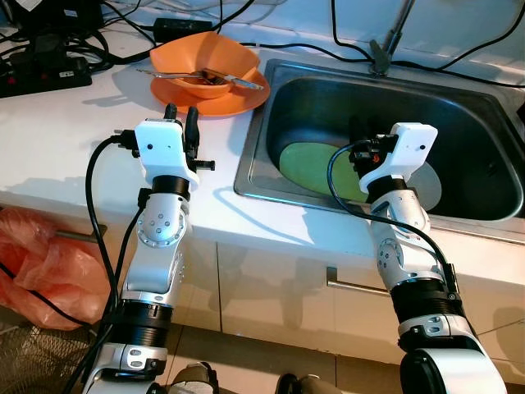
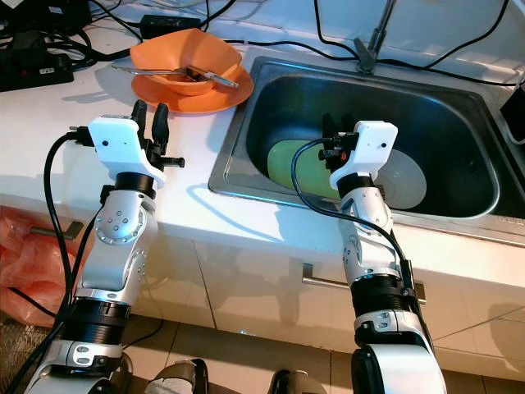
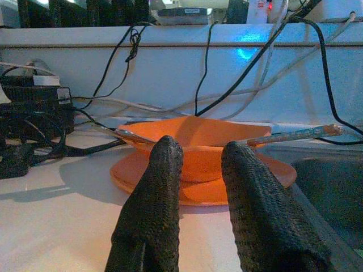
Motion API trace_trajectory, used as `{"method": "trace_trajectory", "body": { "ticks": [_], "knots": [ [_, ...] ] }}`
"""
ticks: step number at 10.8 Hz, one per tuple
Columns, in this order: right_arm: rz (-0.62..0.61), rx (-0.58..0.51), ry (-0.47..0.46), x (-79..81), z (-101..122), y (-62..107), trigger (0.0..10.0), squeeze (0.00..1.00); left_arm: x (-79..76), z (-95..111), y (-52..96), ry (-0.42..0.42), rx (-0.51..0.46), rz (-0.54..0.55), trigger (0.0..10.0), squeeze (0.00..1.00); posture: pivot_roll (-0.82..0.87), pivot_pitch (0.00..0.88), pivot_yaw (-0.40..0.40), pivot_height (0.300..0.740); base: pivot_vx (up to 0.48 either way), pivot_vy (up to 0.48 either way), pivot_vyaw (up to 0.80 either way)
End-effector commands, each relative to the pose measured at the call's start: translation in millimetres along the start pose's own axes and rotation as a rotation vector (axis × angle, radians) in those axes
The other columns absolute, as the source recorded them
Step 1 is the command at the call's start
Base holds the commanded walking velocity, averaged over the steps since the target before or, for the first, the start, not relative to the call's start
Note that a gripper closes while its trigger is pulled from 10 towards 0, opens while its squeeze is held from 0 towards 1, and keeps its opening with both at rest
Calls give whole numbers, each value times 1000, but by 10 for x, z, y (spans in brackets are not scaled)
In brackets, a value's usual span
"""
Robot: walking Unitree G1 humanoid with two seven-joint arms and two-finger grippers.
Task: Kitchen organization
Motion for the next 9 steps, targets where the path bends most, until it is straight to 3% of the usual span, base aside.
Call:
{"method": "trace_trajectory", "body": {
  "ticks": [1,5,8,9],
  "knots": [
    [-11,4,13,-43,6,-9,10000,0,-40,-3,15,-3,3,-21,10000,0,93,118,-66,740,0,0,0],
    [-7,11,-16,0,-16,14,10000,0,-32,-62,22,-9,28,-26,10000,0,89,133,-65,740,0,0,0],
    [5,13,1,-55,9,-4,10000,0,-172,-143,76,2,47,-42,10000,0,68,137,-102,740,0,0,0],
    [11,9,3,-32,32,-38,10000,0,-140,-154,58,3,46,-33,10000,0,67,130,-117,740,0,0,0]
  ]
}}
Point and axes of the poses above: a point about 5 cm out from each wrist's last joint towards the gripper, its own y axis pointing back from the gripper into the wrist, its own z axis along the axis of the wrist's last joint, x = y × z, the point moved 3 cm from there along -y, pointing out of the wrist towards the gripper, and after that the axes turned 5 degrees about y, right-handed, at the moved point
